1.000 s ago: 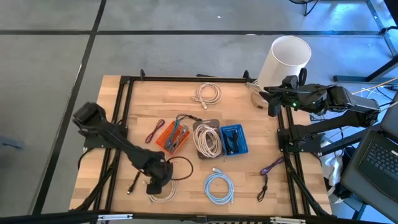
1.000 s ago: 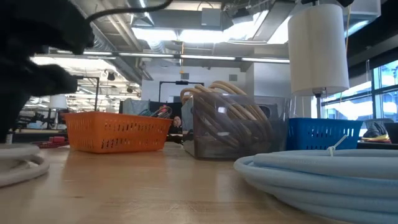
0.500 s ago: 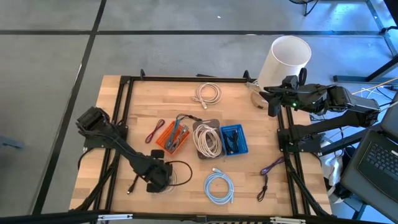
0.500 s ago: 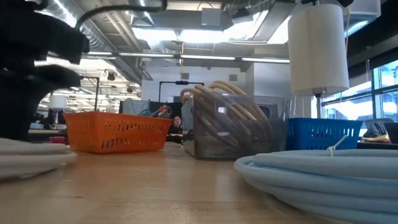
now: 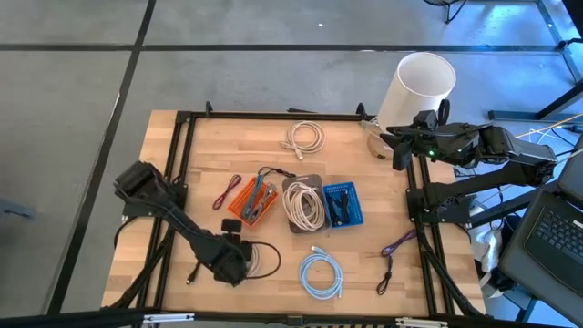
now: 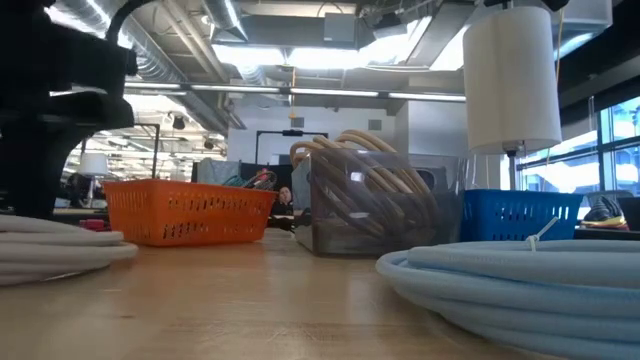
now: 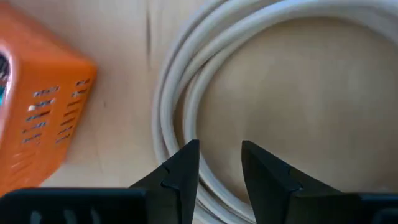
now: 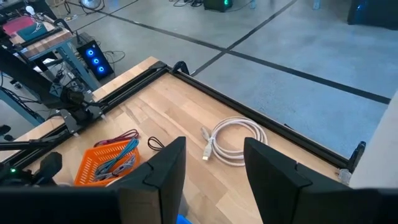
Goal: Pick & Place USB Port
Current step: Put the light brown HDMI cable into the black bin
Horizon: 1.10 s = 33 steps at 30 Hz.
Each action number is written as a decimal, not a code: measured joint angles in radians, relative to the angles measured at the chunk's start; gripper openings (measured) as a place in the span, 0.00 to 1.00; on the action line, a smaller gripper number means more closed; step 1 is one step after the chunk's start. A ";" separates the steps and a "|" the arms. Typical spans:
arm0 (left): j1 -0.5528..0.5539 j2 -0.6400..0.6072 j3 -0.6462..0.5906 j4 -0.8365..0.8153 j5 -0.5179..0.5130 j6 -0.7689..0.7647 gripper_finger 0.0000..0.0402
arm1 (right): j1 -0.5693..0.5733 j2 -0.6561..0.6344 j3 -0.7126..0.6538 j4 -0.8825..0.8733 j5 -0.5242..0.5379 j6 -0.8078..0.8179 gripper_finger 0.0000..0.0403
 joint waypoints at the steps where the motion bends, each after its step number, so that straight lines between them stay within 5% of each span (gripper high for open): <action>1: 0.000 0.002 0.000 -0.015 -0.007 -0.007 0.28 | 0.000 0.000 0.000 0.000 0.000 0.000 0.41; 16: -0.005 -0.025 0.070 -0.133 -0.025 -0.078 0.26 | 0.000 0.000 0.000 0.003 0.004 0.001 0.41; 29: -0.001 -0.030 -0.087 -0.057 -0.013 -0.236 0.25 | 0.000 0.000 0.000 0.003 0.003 0.002 0.41; 33: 0.006 -0.033 -0.101 -0.058 0.018 -0.279 0.16 | 0.000 0.000 0.000 0.003 0.003 0.004 0.41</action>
